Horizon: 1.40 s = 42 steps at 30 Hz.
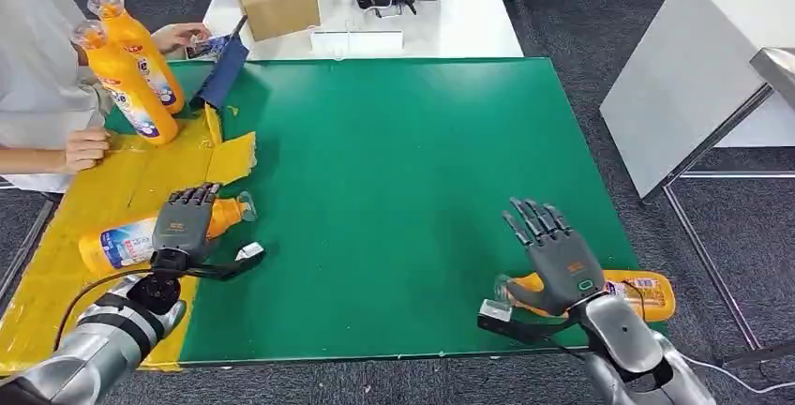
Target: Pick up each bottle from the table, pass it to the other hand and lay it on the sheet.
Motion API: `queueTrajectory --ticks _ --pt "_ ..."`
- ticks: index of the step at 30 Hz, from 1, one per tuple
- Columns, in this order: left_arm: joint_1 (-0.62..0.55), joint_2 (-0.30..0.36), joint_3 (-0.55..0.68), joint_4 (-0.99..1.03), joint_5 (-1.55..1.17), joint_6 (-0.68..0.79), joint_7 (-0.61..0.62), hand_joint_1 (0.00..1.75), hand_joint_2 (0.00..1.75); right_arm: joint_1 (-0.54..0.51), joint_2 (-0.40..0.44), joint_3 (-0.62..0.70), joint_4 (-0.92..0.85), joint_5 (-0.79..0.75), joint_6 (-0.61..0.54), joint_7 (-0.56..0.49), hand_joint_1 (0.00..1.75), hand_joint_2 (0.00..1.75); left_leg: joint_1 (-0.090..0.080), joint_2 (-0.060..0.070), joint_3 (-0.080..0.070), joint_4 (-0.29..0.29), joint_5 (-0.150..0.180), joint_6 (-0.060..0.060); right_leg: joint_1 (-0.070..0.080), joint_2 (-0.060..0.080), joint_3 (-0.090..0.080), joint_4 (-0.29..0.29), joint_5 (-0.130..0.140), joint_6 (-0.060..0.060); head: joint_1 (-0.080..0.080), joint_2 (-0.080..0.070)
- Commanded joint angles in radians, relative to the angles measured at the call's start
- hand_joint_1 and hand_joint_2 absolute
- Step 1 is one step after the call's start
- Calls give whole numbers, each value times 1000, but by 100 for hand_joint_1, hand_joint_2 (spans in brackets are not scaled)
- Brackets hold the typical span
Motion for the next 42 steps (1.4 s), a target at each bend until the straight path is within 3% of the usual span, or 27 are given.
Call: queueTrajectory --ticks 1,2,6,12,19,25,29,30,32,33,34,35,36,40,42 --pt "164 -220 747 -304 845 -282 -659 0 0 40 -152 -121 51 10 146 -2 0 175 0 -10 5 1 -2 0 -1 0 8 0 -4 -1 0 0" --pt "177 -216 750 -346 851 -301 -648 0 0 36 -160 -125 59 -1 151 -10 0 175 0 -6 -1 1 0 0 -1 -2 1 0 -1 0 0 0" --pt "228 -230 819 -503 1026 -426 -685 0 0 36 -204 -138 74 -43 197 -25 0 175 -1 -7 5 1 -1 1 -2 0 7 -1 -2 0 0 0" --pt "307 -240 805 -690 1166 -527 -729 0 0 78 -237 -166 98 -125 247 -41 0 175 -2 -2 4 0 -2 0 -2 2 4 0 -1 1 0 0" --pt "411 -250 606 -908 1150 -508 -775 0 0 58 -174 -132 329 -233 251 -107 0 175 0 -4 6 -1 -2 1 -1 1 8 -3 -1 1 0 0" --pt "422 -245 577 -934 1171 -507 -793 0 0 38 -151 -126 392 -254 251 -114 0 175 -1 -4 3 -1 -2 1 -2 1 5 -2 -1 1 0 0" --pt "434 -239 498 -976 1214 -513 -824 0 0 -16 -76 -99 620 -297 237 -161 0 175 -1 -3 2 -1 -1 2 -1 0 4 -4 0 1 0 0" --pt "433 -237 485 -979 1220 -507 -823 0 175 -32 -62 -86 667 -292 207 -171 0 175 0 -4 5 -2 -2 1 0 1 7 -5 0 1 0 0" --pt "433 -234 454 -992 1230 -497 -826 0 175 -84 -6 -65 786 -258 153 -161 0 175 1 -4 5 -2 -1 1 0 0 7 -6 0 1 0 0" --pt "434 -233 445 -996 1240 -498 -825 0 175 -107 12 -48 829 -235 124 -154 49 175 2 -2 4 -2 -1 2 2 1 6 -6 1 1 0 0" --pt "435 -236 442 -998 1242 -497 -824 0 175 -119 24 -38 846 -217 93 -143 138 175 2 -2 7 -3 -1 1 2 2 9 -7 1 1 1 0" --pt "441 -235 437 -1003 1242 -493 -822 0 175 -140 48 -27 875 -187 61 -139 138 175 2 1 7 -2 -2 1 2 4 7 -5 2 1 1 0" --pt "445 -236 439 -1005 1240 -486 -820 0 175 -146 61 -22 870 -168 27 -134 175 175 3 2 9 -2 -3 0 2 6 9 -6 2 1 0 0" --pt "494 -237 472 -1037 1234 -473 -800 0 175 -101 125 -58 636 -163 -91 -156 175 175 5 8 19 -1 -9 1 3 10 7 -7 -3 0 1 0" --pt "526 -244 482 -1059 1209 -485 -779 0 175 -44 170 -99 417 -160 -132 -152 175 175 5 9 21 -2 -11 -2 3 10 10 -7 -12 -1 1 0"
